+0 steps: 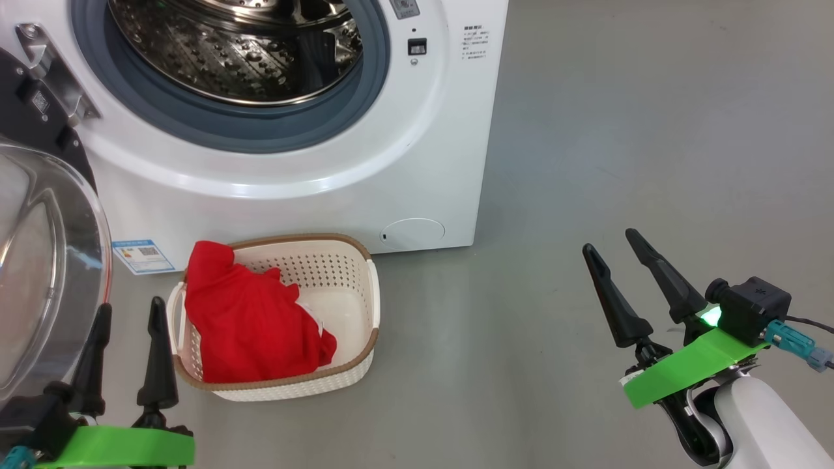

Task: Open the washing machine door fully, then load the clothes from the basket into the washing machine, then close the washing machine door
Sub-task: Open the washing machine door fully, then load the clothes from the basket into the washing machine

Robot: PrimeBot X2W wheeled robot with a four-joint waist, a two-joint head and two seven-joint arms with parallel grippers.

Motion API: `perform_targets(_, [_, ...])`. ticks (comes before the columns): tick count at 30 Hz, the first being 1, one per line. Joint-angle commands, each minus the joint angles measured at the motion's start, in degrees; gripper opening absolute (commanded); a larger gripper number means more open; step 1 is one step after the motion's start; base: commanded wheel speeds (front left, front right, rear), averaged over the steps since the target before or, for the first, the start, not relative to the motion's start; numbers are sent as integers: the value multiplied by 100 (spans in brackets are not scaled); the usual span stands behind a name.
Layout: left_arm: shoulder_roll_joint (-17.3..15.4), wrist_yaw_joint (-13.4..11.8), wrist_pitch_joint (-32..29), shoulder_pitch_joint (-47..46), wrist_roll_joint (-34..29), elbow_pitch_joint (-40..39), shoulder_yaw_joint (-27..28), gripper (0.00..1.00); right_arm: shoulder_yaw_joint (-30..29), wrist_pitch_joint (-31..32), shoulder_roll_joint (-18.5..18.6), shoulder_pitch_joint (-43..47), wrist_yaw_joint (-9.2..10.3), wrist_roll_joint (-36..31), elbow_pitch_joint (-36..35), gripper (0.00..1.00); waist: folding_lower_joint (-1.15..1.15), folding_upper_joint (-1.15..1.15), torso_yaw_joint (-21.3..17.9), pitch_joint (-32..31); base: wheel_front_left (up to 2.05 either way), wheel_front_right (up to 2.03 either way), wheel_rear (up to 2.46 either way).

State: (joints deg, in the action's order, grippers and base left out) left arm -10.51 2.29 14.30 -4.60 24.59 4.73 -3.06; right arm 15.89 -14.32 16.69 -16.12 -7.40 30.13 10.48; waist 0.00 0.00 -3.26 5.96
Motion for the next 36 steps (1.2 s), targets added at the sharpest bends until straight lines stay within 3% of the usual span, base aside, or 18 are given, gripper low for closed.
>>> perform_targets(1, [-103, 36, 70, -41, -50, -98, 245, 100, 64, -68, 40, 85, -9, -78, -148, 100, 0, 0, 3, -10, 0, 0, 0])
perform_targets(36, [193, 323, 70, -16, -481, 16, 566, 100, -55, -68, 8, 168, -9, -118, -63, 100, 0, 0, 43, -96, 0, 0, 0])
